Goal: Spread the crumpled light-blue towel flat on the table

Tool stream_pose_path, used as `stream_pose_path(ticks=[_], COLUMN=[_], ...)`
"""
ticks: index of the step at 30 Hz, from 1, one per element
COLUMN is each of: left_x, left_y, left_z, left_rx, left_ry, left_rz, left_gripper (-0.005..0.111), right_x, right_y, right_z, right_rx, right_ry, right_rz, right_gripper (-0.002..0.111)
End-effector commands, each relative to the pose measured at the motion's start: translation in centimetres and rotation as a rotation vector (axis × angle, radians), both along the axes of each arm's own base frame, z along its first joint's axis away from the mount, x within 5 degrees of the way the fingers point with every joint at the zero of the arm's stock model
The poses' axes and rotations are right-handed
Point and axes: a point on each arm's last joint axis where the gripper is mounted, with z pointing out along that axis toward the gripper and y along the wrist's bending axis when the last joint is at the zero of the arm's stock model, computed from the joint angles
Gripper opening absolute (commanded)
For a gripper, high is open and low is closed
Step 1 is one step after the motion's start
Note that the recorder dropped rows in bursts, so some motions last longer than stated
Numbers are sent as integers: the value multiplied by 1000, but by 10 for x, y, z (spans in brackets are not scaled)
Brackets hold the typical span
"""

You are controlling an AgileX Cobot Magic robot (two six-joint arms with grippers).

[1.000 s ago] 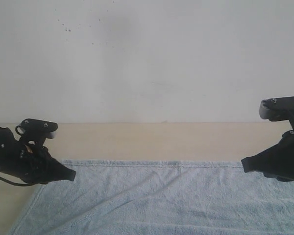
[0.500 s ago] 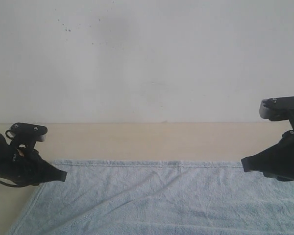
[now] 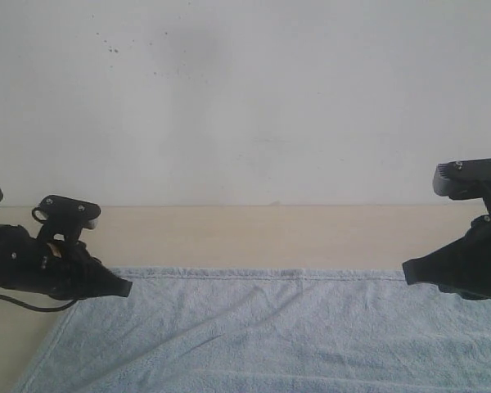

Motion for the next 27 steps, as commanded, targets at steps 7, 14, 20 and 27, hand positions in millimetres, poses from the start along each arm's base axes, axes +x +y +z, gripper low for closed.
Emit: stream_pose_path(ticks=[7,14,20,27], left_x=[18,21,25,26], left_y=[-8,-5,12,53], left_z=[-27,-46,-49,-52], left_rx=[25,34,39,39], left_ry=[97,124,122,168], left_rz=[-25,-20,14,108], left_gripper=[4,4,4,4], right_x=[1,2,2,2], right_y=[1,2,2,2], right_z=[5,6,6,5], right_rx=[8,40,46,47], right_ry=[-26,-40,-39,-37], right_rz=[0,-20,-22,-22], right_gripper=[7,7,7,7])
